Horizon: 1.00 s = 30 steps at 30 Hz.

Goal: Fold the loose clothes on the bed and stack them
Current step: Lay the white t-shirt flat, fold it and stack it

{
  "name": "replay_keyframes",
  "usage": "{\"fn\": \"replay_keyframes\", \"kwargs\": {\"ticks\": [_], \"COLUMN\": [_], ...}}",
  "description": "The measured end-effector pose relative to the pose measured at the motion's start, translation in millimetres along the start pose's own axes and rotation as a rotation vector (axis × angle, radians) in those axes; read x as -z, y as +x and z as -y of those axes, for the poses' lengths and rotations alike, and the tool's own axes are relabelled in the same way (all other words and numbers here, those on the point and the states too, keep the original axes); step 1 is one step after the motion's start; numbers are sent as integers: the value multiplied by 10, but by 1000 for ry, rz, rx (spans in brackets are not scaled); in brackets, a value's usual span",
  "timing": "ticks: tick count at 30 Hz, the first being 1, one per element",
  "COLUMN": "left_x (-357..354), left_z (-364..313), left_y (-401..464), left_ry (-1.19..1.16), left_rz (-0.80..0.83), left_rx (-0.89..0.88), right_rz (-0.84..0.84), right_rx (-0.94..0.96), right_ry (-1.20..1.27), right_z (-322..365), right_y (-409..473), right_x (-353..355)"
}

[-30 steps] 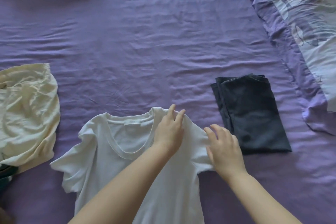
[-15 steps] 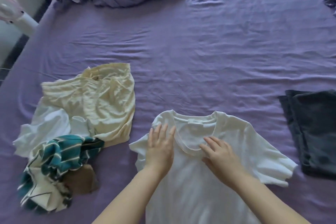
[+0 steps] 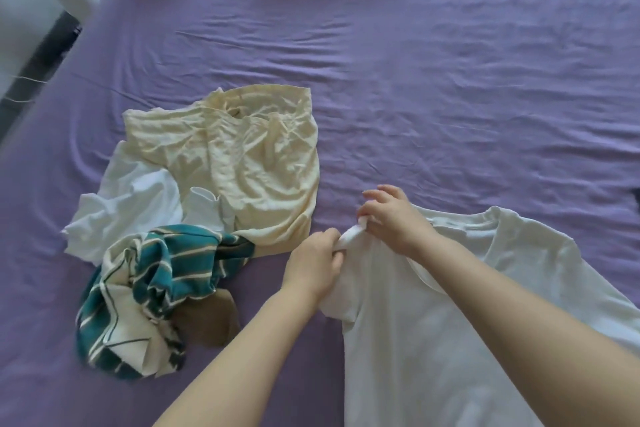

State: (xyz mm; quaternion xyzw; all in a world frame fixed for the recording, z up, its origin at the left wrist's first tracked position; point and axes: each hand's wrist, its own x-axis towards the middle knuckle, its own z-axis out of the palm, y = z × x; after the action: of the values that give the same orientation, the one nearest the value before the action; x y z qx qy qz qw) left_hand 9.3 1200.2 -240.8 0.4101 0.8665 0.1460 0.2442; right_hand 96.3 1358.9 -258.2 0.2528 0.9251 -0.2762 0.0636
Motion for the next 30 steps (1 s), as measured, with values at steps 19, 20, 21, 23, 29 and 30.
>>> {"fn": "replay_keyframes", "kwargs": {"ticks": [19, 20, 21, 23, 29, 30], "left_x": [-380, -453, -510, -606, -695, -702], "left_z": [-55, -53, -50, -24, -70, -68], "left_y": [-598, -693, -797, -1006, -1468, -1536], "left_ry": [481, 484, 495, 523, 558, 537], "left_rz": [-79, -47, -19, -1, 128, 161], "left_rx": [-518, -525, -528, -534, -419, -371], "right_rz": [-92, -99, -89, -67, -31, -58], "right_rx": [-65, -88, -138, -258, -333, -298], "right_ry": [-199, -236, -250, -241, -226, -203], "right_z": [37, -7, -24, 2, 310, 359], "right_y": [-1474, -1654, -1823, -2078, -2375, -2319], "right_x": [-503, -556, -592, -658, -853, -839]}}
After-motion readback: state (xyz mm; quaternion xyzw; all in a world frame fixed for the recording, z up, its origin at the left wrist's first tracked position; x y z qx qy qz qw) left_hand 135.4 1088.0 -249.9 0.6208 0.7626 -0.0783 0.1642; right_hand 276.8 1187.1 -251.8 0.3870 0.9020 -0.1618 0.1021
